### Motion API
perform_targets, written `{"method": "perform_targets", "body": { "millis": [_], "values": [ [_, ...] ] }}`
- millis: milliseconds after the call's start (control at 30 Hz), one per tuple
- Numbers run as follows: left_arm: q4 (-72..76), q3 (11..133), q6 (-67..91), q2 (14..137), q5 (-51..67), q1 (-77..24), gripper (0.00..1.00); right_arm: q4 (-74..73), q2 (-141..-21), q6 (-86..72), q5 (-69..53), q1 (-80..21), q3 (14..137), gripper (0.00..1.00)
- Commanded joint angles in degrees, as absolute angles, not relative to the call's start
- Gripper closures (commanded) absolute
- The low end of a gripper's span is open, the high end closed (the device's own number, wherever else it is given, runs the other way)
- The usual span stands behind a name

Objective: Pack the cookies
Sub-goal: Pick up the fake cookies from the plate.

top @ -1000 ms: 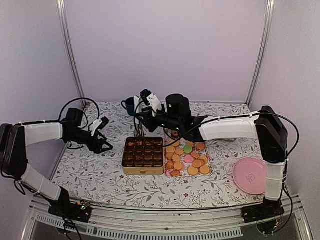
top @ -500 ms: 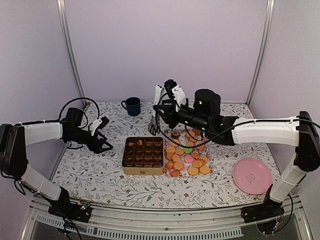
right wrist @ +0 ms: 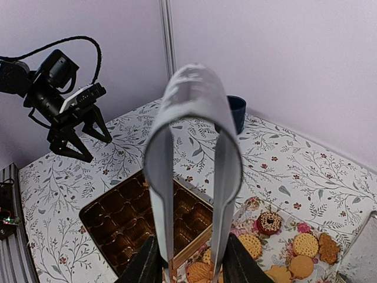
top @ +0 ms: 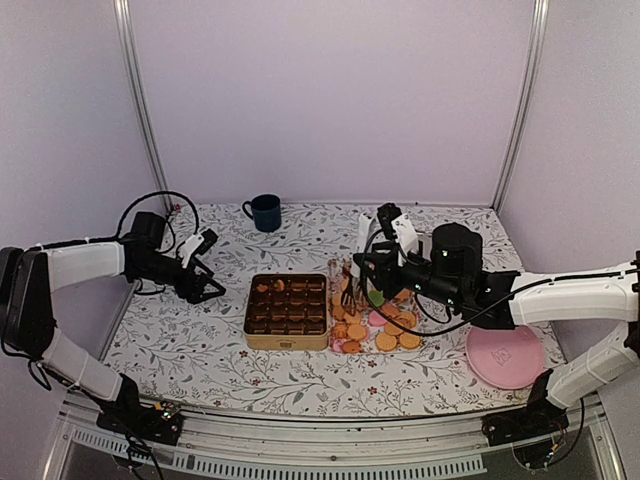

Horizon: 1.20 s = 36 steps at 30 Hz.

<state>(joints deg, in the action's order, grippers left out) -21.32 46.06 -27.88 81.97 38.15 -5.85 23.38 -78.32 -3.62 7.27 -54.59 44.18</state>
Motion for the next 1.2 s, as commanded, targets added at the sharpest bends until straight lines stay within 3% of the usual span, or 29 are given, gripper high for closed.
{"method": "perform_targets", "body": {
  "millis": [0,967,1167],
  "values": [
    [-21.78,47.84,-27.95,81.45,38.91,-5.45,0.20,25.49,-76.57,-5.73,9.45,-54.65,43.22,0.65],
    [-22.66,48.58,-28.39,80.67,38.72,-5.45,0.20,27.22,-80.91,-10.69,8.64,-54.65,37.24,0.62],
    [-22.77,48.86,-28.35,80.88,38.76,-5.44,0.20,27.32,-79.20,-11.12,8.22,-54.64,37.13,0.74]
  ]
}}
